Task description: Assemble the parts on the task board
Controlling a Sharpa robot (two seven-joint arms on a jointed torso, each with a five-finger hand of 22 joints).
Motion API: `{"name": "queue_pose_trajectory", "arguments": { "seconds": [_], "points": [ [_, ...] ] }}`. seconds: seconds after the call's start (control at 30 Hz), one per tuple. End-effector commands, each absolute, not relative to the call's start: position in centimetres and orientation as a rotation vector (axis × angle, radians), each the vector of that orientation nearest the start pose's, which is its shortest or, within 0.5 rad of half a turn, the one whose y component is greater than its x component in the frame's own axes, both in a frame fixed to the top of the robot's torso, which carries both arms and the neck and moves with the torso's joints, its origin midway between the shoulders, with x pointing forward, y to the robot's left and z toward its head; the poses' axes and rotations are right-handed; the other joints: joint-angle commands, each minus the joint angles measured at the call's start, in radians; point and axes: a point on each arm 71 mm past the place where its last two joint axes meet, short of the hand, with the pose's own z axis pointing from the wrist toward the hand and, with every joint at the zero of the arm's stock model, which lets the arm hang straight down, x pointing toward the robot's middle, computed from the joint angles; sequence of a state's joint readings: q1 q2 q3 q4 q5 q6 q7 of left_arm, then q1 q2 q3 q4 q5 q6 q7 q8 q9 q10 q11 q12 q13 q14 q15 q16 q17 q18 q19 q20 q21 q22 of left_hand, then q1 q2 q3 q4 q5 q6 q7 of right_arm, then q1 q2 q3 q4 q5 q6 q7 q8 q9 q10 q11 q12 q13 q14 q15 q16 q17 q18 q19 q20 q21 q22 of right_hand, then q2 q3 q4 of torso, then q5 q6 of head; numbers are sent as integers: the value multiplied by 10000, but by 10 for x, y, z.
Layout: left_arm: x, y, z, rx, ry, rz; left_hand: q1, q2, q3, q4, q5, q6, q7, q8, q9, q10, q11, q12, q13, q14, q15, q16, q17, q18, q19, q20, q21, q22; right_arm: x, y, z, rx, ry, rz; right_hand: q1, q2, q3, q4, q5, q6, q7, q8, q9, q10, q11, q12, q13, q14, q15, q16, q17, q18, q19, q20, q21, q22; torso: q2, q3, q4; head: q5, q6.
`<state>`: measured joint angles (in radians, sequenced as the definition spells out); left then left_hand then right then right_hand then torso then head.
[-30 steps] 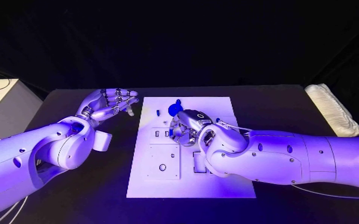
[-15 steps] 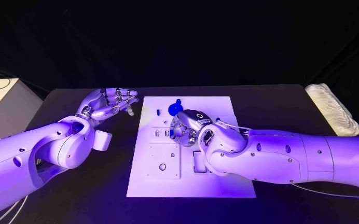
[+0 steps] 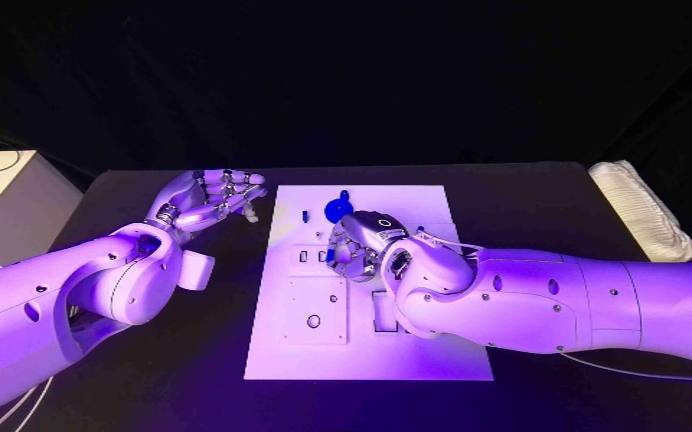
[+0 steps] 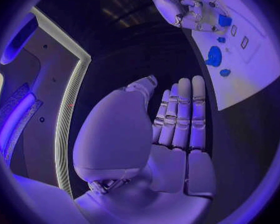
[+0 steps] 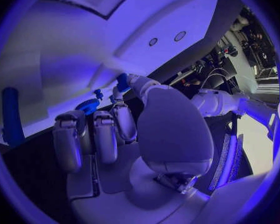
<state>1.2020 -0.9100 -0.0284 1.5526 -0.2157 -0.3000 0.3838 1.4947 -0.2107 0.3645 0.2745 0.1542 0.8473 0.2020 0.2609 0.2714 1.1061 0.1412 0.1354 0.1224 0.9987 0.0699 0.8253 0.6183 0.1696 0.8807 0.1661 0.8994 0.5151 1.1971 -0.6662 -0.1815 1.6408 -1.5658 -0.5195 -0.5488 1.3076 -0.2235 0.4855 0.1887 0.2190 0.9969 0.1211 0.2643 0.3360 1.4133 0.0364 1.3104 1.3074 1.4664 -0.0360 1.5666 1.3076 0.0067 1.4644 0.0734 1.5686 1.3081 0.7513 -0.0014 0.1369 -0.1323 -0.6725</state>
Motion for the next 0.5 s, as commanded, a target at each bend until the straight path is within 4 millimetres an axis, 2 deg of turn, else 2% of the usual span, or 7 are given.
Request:
{"name": "queue_pose_trajectory", "arguments": {
  "seconds": [0.03, 0.3, 0.5],
  "points": [
    [483, 228, -166, -8727, 14523, -14893, -82, 23, -8, 58, -35, -66, 10, 33, 19, -61, -41, 21, 15, 95, -6, 58, 16, 143, 55, 18, 38, 9, 439, -105, -216, -592, 16661, 5479, -91, -99, 6, -62, -24, -101, 31, -65, -45, -62, 35, -82, 353, 1023, 61, -2, 2545, -67, 1064, 13, 22, 2627, -1, 3, -3, 3, 3],
    [483, 228, -166, -8736, 14531, -14881, -83, 29, -6, 60, -34, -67, 10, 34, 20, -62, -41, 21, 16, 95, -6, 58, 18, 143, 56, 18, 39, 8, 439, -104, -216, -632, 16644, 5528, -207, -223, -20, -79, -83, -259, 95, -152, -96, -103, 91, -130, 330, 1021, 109, -5, 2540, -67, 1064, 53, 22, 2627, 1, -1, -11, -2, 1],
    [483, 229, -166, -8744, 14527, -14862, -83, 29, -6, 60, -34, -67, 10, 34, 20, -62, -41, 21, 16, 95, -6, 58, 18, 143, 56, 18, 39, 8, 439, -104, -217, -685, 16649, 5578, -314, -389, -84, -122, -215, -608, 210, -374, -217, -209, 199, -254, 255, 1017, 203, -13, 2524, -67, 1064, 136, 22, 2627, -4, -1, -1, -12, -6]
  ]
}}
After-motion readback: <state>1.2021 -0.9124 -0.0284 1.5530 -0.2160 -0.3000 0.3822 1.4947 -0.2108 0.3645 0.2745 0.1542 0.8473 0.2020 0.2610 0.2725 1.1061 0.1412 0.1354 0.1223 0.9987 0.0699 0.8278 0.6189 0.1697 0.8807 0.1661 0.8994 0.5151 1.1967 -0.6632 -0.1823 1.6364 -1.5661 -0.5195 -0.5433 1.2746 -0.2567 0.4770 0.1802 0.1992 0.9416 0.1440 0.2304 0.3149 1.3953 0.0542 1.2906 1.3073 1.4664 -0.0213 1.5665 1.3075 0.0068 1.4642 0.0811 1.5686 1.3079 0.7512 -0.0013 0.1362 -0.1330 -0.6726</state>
